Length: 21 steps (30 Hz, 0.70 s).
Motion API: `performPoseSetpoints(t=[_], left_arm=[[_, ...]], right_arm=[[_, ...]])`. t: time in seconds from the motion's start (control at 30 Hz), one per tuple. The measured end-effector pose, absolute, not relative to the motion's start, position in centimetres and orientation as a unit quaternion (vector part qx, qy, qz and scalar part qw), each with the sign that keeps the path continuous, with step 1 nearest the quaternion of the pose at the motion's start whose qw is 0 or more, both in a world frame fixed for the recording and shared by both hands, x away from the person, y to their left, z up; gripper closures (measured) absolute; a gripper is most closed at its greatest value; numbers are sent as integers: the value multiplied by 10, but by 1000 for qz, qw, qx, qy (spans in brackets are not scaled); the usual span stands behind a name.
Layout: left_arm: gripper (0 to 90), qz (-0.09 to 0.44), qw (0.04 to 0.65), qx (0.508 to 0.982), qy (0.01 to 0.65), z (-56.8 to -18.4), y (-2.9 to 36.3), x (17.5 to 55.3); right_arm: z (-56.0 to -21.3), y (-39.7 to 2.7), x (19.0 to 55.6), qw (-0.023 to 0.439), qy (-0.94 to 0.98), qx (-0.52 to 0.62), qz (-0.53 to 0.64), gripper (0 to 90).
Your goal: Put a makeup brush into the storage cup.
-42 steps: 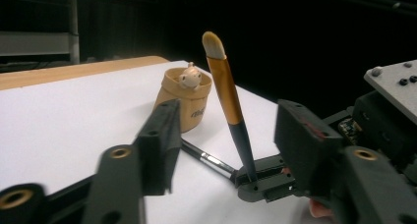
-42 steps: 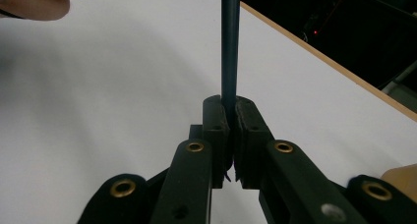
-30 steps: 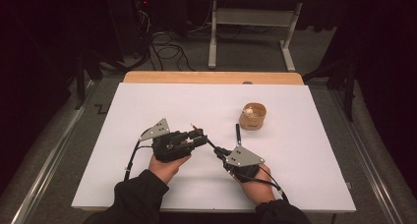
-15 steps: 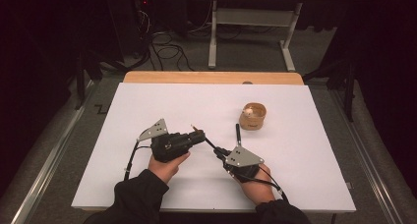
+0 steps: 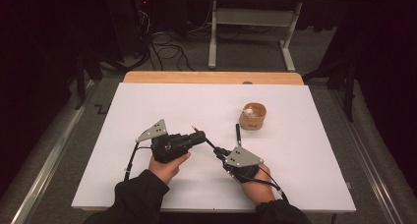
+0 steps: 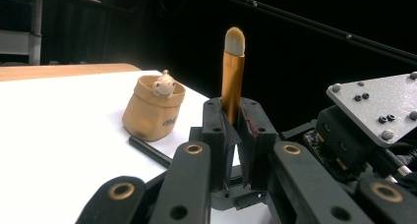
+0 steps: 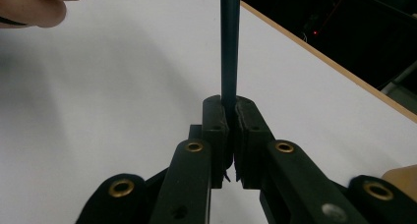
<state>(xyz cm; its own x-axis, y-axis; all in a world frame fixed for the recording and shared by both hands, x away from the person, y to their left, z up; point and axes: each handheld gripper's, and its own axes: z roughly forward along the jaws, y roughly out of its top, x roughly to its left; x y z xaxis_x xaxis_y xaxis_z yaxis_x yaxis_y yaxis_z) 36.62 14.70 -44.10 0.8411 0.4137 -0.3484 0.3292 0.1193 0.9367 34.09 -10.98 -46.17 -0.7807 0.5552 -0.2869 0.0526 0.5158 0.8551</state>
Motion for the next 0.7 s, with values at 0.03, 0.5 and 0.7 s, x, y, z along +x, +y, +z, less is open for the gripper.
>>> performPoseSetpoints(t=[0.03, 0.5, 0.7], left_arm=[[829, 32, 694, 662, 280, -441, 147, 366], [829, 66, 667, 691, 272, -436, 143, 359], [829, 87, 642, 714, 266, -432, 138, 355]], right_arm=[[-461, -110, 341, 275, 825, 184, 458, 849], [-459, -107, 339, 245, 819, 197, 480, 592], [-456, -106, 337, 241, 813, 200, 490, 566]])
